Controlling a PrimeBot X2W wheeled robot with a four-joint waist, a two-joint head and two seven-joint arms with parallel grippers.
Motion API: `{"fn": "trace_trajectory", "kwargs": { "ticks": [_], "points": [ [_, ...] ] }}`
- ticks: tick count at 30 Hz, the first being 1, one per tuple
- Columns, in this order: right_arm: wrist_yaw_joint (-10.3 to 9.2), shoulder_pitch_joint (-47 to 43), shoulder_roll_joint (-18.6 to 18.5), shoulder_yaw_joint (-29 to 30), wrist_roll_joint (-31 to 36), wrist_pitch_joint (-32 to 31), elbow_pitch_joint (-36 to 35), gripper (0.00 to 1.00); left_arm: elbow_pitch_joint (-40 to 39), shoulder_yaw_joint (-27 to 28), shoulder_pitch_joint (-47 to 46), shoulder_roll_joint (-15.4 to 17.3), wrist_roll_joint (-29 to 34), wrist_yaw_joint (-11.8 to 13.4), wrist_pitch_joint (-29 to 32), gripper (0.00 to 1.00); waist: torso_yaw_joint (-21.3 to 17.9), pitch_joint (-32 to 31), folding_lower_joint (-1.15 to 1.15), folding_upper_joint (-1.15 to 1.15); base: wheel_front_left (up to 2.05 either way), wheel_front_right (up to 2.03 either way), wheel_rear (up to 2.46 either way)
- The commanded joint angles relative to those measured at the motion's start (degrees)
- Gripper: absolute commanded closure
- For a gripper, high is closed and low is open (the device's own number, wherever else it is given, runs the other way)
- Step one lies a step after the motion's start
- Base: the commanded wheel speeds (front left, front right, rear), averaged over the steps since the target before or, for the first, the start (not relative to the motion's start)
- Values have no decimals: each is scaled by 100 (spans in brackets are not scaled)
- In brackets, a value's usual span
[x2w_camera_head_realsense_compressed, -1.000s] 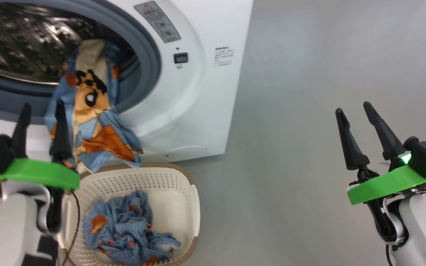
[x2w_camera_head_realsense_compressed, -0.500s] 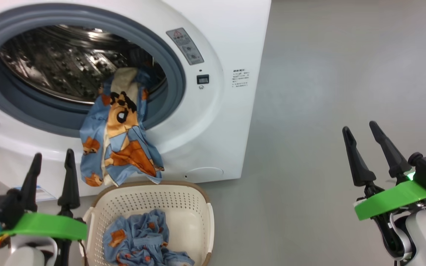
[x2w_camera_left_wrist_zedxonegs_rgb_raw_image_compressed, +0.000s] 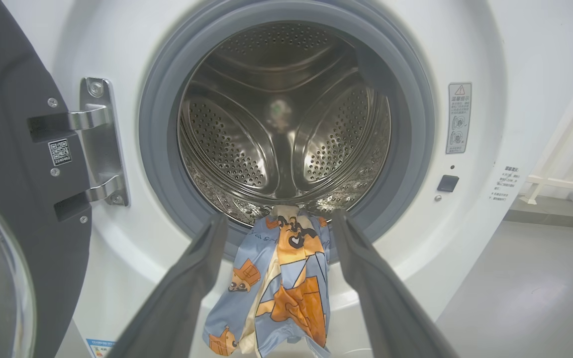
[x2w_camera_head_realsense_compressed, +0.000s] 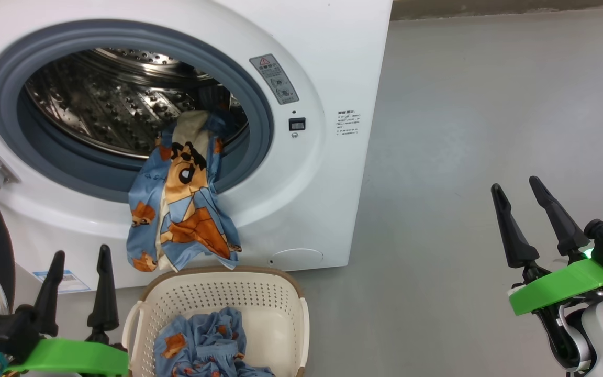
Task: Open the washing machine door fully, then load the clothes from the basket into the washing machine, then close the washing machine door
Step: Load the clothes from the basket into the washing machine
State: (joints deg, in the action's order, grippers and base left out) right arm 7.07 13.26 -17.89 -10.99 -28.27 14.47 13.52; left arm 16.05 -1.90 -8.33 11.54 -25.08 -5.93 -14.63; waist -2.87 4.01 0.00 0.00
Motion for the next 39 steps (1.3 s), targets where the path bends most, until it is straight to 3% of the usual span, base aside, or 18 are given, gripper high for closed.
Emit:
{"fn": "trace_trajectory", "kwargs": {
  "ticks": [1, 39],
  "points": [
    [42, -74, -103, -91, -4, 53, -129, 0, -205, 191, -47, 115, -19, 54, -21, 0, 0, 1, 0, 0, 0, 0, 0],
    [42, -17, -70, -111, 25, 53, -131, 0, -188, 78, -34, 168, -174, 125, 39, 0, -107, 165, 0, 0, 0, 0, 0]
  ]
}}
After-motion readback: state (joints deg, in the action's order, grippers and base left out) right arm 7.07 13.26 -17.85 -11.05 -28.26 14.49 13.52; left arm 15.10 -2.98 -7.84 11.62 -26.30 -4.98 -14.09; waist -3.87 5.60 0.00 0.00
